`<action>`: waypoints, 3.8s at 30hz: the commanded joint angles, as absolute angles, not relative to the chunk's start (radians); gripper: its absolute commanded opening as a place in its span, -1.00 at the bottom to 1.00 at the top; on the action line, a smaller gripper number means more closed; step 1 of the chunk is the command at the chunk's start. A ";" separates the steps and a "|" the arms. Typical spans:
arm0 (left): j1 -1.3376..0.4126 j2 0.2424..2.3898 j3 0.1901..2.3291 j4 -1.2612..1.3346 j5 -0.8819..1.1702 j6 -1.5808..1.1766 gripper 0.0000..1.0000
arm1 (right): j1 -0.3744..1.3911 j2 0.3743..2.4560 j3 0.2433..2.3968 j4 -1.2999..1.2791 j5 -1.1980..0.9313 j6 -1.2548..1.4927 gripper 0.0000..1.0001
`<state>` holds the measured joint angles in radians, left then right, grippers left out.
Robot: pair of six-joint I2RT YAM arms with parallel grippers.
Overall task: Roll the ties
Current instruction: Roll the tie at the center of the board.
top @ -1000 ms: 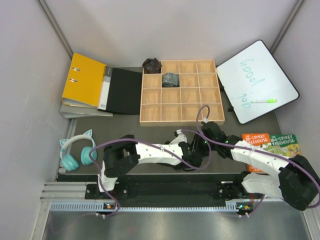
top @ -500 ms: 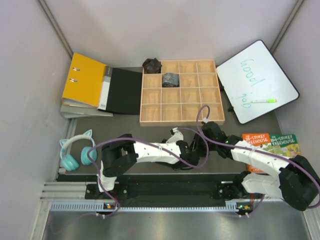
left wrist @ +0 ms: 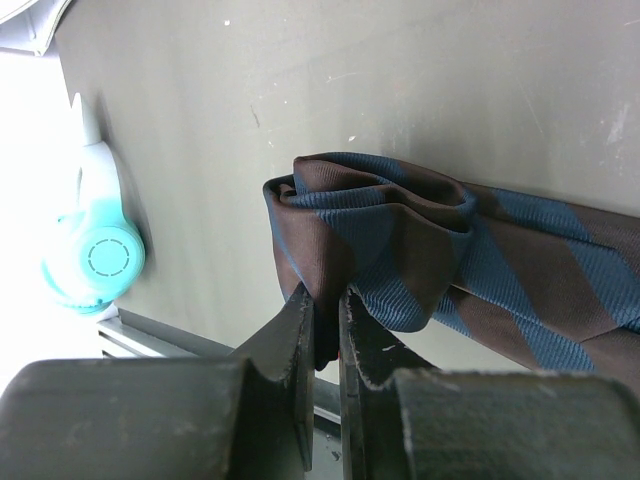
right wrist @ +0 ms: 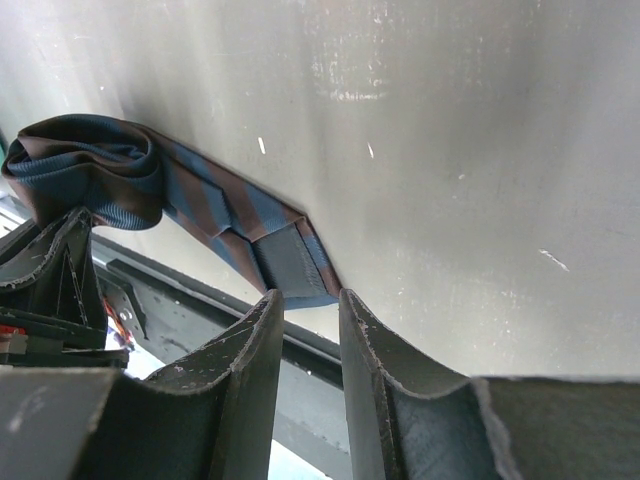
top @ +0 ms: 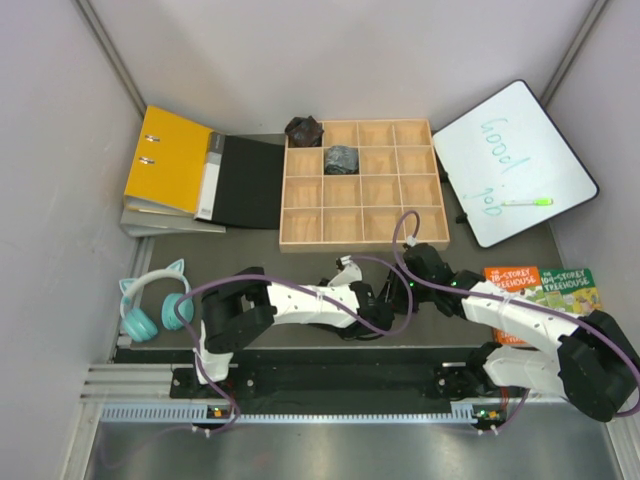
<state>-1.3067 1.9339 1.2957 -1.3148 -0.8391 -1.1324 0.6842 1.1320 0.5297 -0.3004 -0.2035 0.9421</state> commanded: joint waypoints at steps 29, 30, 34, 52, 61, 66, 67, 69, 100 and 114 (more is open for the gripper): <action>-1.425 2.167 1.528 -1.418 -0.816 -1.112 -1.00 | 0.601 1.020 0.514 -0.367 -0.195 0.894 -0.39; -1.430 2.171 1.531 -1.407 -0.805 -1.086 -1.00 | 0.600 1.014 0.514 -0.370 -0.195 0.893 -0.39; -1.439 2.198 1.566 -1.390 -0.796 -1.048 -1.00 | 0.595 1.008 0.511 -0.373 -0.196 0.893 -0.38; -1.442 2.036 1.571 -1.232 -0.672 -0.922 0.31 | 0.594 1.063 0.574 -0.379 -0.222 0.862 -0.37; -1.440 1.850 1.578 -1.258 -0.690 -1.002 0.98 | 0.594 1.175 0.695 -0.399 -0.251 0.804 -0.37; -1.440 1.698 1.455 -1.292 -0.699 -1.150 0.90 | 0.594 1.265 0.771 -0.396 -0.302 0.758 -0.37; -1.439 1.666 1.421 -1.286 -0.698 -1.175 0.87 | 0.595 1.284 0.811 -0.403 -0.310 0.747 -0.38; -1.422 1.550 1.297 -1.255 -0.686 -1.227 0.83 | 0.597 1.344 0.859 -0.436 -0.322 0.723 -0.38; -0.549 0.949 0.733 -0.689 -0.094 -0.741 0.33 | 0.887 1.674 1.247 -0.295 -0.371 0.868 -0.49; -0.479 1.006 0.723 -0.604 -0.008 -0.703 0.33 | 0.937 1.781 1.155 -0.100 -0.425 0.960 -0.57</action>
<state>-0.4858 0.9943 0.7288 -0.6651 -0.0330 -0.7269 0.9215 1.7432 1.1709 -0.1829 -0.4194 0.9413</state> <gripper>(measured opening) 0.666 0.222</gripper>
